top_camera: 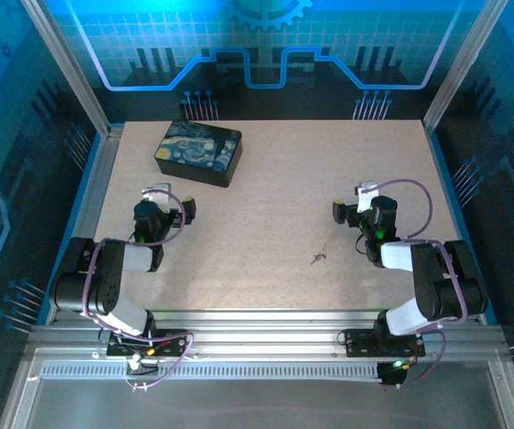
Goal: Unlock the padlock with the key
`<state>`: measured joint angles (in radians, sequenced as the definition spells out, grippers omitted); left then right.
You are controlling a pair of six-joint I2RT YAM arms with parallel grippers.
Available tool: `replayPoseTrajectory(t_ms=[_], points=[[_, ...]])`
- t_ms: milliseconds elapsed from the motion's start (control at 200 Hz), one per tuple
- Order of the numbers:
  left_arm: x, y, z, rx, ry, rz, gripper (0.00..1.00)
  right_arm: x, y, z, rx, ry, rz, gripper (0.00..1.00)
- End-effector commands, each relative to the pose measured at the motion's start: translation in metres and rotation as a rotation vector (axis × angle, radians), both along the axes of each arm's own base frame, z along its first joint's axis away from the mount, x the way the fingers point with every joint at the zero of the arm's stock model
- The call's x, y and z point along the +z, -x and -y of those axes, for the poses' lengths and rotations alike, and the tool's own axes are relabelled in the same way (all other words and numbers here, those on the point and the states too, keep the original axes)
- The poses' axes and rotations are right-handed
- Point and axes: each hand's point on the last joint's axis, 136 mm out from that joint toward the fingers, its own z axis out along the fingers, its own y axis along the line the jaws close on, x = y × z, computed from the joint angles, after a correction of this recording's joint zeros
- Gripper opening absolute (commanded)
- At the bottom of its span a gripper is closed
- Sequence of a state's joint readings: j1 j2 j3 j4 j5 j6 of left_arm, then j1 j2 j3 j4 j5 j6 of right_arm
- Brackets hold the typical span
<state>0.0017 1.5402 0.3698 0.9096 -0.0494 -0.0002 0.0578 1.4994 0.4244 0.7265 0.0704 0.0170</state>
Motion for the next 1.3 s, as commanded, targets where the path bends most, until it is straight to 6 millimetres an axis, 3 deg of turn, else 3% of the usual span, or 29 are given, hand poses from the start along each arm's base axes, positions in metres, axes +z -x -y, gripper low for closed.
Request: replayPoseTrajectory(t_ms=[0,265,475,555,820,1016,1296], points=[[0.004,-0.004,-0.001,-0.018,0.03,0.006,0.99,0.008,-0.005,0.001,0.006,0.011,0.032,1.0],[0.041,-0.008,-0.029,0.132,0.056,-0.088,0.99,0.028,-0.014,0.01,-0.084,0.004,-0.125,0.92],[0.063,-0.028,-0.037,0.303,0.272,-0.343,0.99,0.039,-0.004,-0.017,-0.051,0.035,-0.209,0.89],[0.061,-0.031,-0.038,0.399,0.374,-0.433,0.99,0.046,-0.002,-0.023,-0.046,-0.004,-0.223,0.88],[0.062,-0.064,-0.02,0.468,0.614,-0.556,0.97,0.075,-0.003,-0.051,0.039,0.02,-0.209,0.84],[0.039,-0.091,-0.011,0.496,0.727,-0.611,0.96,0.082,0.003,-0.068,0.1,-0.018,-0.205,0.84],[0.014,-0.122,0.006,0.464,0.749,-0.645,0.93,0.093,0.013,-0.074,0.141,-0.029,-0.192,0.83]])
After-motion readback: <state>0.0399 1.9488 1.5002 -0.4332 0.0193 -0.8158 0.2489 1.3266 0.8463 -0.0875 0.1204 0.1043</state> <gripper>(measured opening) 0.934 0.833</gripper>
